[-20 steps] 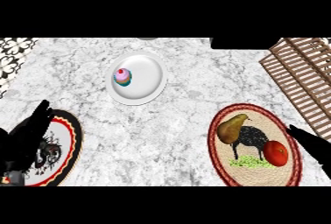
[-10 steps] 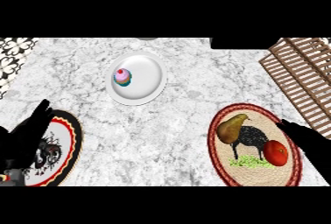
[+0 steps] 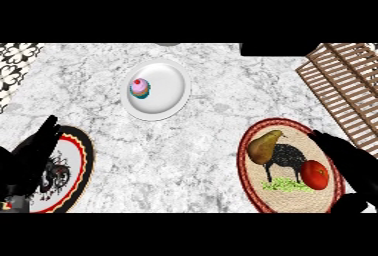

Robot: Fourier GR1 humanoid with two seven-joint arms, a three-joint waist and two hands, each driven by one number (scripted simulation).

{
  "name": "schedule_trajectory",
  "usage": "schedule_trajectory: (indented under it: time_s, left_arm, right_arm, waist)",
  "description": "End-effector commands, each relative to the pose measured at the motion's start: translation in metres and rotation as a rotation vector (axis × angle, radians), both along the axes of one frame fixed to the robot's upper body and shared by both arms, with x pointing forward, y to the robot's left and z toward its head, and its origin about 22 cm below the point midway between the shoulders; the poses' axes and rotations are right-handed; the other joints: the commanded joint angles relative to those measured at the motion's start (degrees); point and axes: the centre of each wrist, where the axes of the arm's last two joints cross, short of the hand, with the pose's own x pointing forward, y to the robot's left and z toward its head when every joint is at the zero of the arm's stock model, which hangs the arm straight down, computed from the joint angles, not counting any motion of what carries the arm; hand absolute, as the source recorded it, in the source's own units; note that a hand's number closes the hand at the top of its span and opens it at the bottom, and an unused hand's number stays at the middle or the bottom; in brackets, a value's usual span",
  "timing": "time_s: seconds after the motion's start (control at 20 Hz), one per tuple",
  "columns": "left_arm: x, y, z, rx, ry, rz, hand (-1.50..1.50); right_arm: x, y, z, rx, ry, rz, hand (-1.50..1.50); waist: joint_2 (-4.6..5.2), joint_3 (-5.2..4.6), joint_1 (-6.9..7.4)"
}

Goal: Pick the tomato from the placemat and place it in the tiered shelf

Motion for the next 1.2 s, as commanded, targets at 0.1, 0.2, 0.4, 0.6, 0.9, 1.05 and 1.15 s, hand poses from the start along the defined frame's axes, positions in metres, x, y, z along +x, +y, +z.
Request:
schedule_trajectory:
  time_s: [0.1, 0.2, 0.4, 0.6, 0.9, 1.05, 1.15]
  left_arm:
    - [0.001, -0.025, 0.001, 0.008, 0.0, -0.006, 0.0]
    - [-0.011, 0.009, -0.005, -0.008, 0.007, -0.009, 0.0]
    - [0.005, 0.01, 0.01, 0.008, -0.014, -0.003, 0.0]
    - [0.002, 0.006, 0.001, -0.005, 0.007, -0.008, 0.0]
    - [-0.007, -0.003, -0.009, 0.01, 0.006, -0.011, 0.0]
    - [0.004, 0.006, -0.002, 0.008, -0.008, 0.005, 0.0]
    - [0.002, 0.015, 0.013, -0.01, -0.002, 0.008, 0.0]
  right_arm:
    - [0.009, 0.003, -0.024, 0.0, -0.007, 0.01, -1.5]
    - [0.003, 0.004, -0.04, 0.019, -0.016, 0.031, -1.5]
    - [0.022, 0.001, -0.036, 0.008, -0.015, 0.027, -1.5]
    - [0.021, -0.019, -0.036, 0.007, 0.012, 0.019, -1.5]
    - [0.015, 0.0, -0.065, 0.043, 0.042, 0.009, 1.5]
    - [0.022, -0.009, -0.067, 0.033, 0.022, 0.052, 1.5]
    - [0.012, -0.009, -0.074, -0.012, 0.018, 0.085, 1.5]
  waist:
    - [-0.02, 0.01, -0.07]
    - [-0.02, 0.0, -0.08]
    - [-0.01, 0.0, -0.11]
    - [-0.03, -0.01, -0.16]
    - [-0.04, -0.01, -0.16]
    - [-0.02, -0.01, -0.2]
    - [-0.04, 0.0, -0.22]
